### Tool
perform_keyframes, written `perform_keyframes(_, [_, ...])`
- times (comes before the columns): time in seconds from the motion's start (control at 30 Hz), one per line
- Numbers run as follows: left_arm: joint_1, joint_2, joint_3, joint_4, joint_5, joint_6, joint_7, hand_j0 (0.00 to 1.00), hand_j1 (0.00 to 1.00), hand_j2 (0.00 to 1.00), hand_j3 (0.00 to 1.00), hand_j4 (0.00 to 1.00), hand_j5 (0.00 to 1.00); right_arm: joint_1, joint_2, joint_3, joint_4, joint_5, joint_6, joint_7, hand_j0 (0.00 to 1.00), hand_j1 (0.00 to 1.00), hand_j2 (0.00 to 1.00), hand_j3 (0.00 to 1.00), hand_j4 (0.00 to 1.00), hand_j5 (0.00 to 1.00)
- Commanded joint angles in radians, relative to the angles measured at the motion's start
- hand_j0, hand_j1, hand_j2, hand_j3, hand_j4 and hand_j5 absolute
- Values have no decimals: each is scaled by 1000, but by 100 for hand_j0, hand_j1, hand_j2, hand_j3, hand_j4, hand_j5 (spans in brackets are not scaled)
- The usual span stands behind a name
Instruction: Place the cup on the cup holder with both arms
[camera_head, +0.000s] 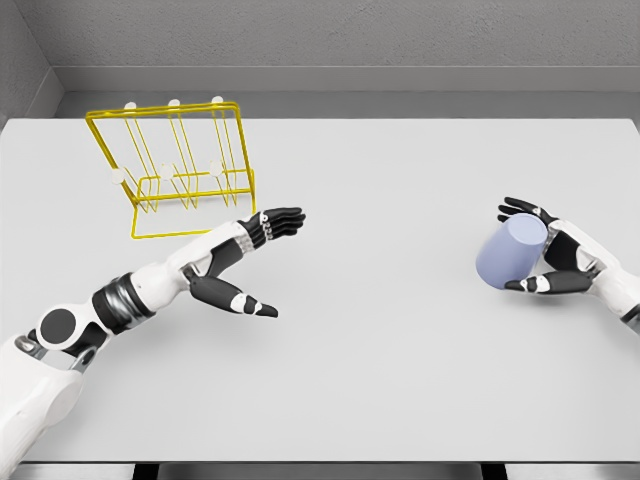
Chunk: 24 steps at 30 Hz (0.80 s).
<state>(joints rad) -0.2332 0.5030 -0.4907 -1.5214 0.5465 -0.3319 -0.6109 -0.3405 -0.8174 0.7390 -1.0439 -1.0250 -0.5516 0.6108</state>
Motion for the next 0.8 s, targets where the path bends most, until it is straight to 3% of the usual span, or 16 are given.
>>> perform_keyframes(0.0, [0,-1,0,23,6,-9,0,100,100,100,100,100,100,0,4,-1,-1,-6,-1,0,100,100,100,100,100,100])
perform_keyframes(0.13, [0,-34,-2,58,-5,-12,0,100,100,100,100,100,100,-3,12,-1,-2,-6,1,0,100,100,100,100,100,100])
perform_keyframes(0.2, [0,-50,0,70,-94,-12,0,100,100,100,100,100,100,-3,14,0,-2,-6,1,0,100,100,100,100,100,100])
perform_keyframes(0.27, [2,-50,0,70,-91,-6,0,100,100,100,100,100,100,-5,14,2,-2,-6,1,0,100,100,100,100,100,100])
perform_keyframes(0.57, [0,-80,0,102,-97,53,0,100,100,100,100,100,100,-8,15,3,-2,-6,19,0,78,78,78,78,78,78])
perform_keyframes(0.77, [-2,-81,0,104,-97,53,0,100,100,100,100,100,100,-9,15,3,-1,-6,18,0,72,72,72,72,72,72])
